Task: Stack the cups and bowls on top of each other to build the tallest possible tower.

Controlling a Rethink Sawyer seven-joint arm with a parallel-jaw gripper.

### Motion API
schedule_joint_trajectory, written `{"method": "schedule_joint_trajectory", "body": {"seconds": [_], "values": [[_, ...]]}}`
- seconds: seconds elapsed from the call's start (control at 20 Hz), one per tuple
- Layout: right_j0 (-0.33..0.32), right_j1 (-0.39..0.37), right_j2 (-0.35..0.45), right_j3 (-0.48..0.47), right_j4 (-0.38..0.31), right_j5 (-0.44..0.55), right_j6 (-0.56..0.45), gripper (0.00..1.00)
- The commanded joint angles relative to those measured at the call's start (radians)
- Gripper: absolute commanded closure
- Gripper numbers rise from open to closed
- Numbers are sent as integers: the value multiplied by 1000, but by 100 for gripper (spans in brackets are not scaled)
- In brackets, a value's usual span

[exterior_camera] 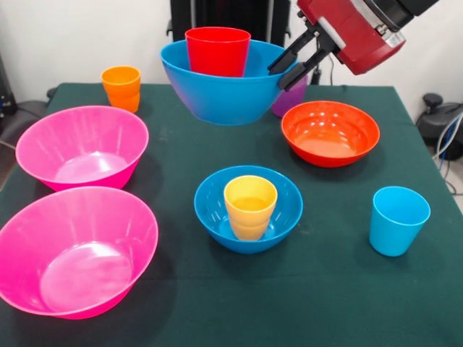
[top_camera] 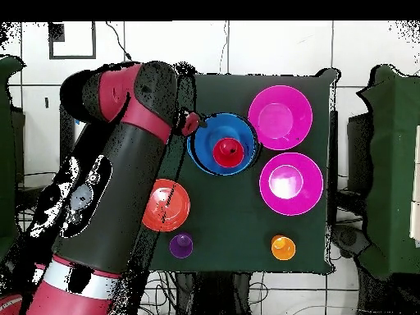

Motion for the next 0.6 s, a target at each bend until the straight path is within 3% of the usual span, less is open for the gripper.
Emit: {"method": "schedule_joint_trajectory", "body": {"seconds": [0.05,0.35,0.6], "values": [[-37,41,42,-107,-49,420,-81,100],[-14,65,75,-54,-58,354,-29,100],[-16,92,97,-61,-50,366,4,100]]}}
